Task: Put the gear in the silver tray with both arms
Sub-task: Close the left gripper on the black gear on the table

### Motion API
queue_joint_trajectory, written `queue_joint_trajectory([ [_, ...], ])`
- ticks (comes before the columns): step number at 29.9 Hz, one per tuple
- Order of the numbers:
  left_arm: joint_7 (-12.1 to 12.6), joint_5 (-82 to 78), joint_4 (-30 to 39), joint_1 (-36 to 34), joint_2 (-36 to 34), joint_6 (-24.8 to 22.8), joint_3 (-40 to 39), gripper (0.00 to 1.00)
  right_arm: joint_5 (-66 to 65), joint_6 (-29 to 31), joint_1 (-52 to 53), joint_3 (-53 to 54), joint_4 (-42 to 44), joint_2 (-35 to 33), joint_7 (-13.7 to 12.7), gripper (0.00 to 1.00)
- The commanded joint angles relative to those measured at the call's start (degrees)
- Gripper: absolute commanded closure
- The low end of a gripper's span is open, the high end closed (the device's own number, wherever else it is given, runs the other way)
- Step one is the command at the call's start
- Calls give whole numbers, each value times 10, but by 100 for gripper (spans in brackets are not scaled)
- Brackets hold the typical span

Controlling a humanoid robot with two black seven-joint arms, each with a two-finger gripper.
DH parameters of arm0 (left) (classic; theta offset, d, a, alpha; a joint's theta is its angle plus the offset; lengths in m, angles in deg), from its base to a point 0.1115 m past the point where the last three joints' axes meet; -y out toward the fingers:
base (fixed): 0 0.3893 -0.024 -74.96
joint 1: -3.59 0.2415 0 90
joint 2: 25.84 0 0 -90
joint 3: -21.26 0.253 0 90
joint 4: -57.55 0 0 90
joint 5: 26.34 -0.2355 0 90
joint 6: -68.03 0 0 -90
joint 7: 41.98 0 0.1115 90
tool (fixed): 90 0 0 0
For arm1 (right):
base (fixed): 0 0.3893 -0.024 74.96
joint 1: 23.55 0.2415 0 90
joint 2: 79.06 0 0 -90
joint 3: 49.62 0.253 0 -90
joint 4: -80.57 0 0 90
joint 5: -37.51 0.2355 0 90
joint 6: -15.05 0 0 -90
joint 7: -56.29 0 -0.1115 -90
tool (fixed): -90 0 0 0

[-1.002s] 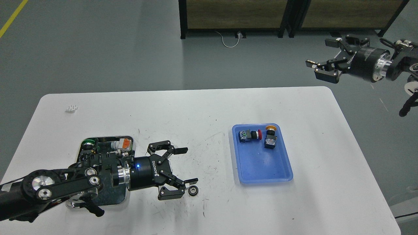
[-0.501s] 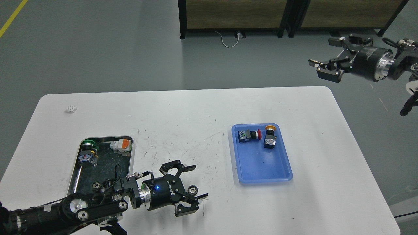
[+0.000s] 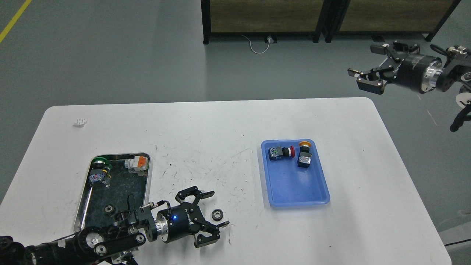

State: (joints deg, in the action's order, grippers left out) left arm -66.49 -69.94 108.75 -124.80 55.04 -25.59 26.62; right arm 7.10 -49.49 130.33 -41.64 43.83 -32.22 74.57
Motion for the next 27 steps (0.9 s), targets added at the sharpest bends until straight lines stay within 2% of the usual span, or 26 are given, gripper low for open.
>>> queue_joint_trajectory([
  [1, 1, 0, 0, 2, 3, 2, 0, 3, -2, -1, -1, -1, 2, 1, 0, 8],
  [8, 0, -1, -2, 6, 8, 10, 0, 11, -4, -1, -1, -2, 4, 5, 1, 8],
  [13, -2, 1, -2, 13, 8, 7, 0, 25, -5, -1, -2, -2, 7, 5, 1, 8],
  [22, -5, 5, 0, 19, 8, 5, 0, 33, -6, -1, -2, -2, 7, 5, 1, 8],
  [27, -5, 6, 0, 17, 8, 5, -1, 41, -6, -1, -2, -2, 7, 6, 1, 8],
])
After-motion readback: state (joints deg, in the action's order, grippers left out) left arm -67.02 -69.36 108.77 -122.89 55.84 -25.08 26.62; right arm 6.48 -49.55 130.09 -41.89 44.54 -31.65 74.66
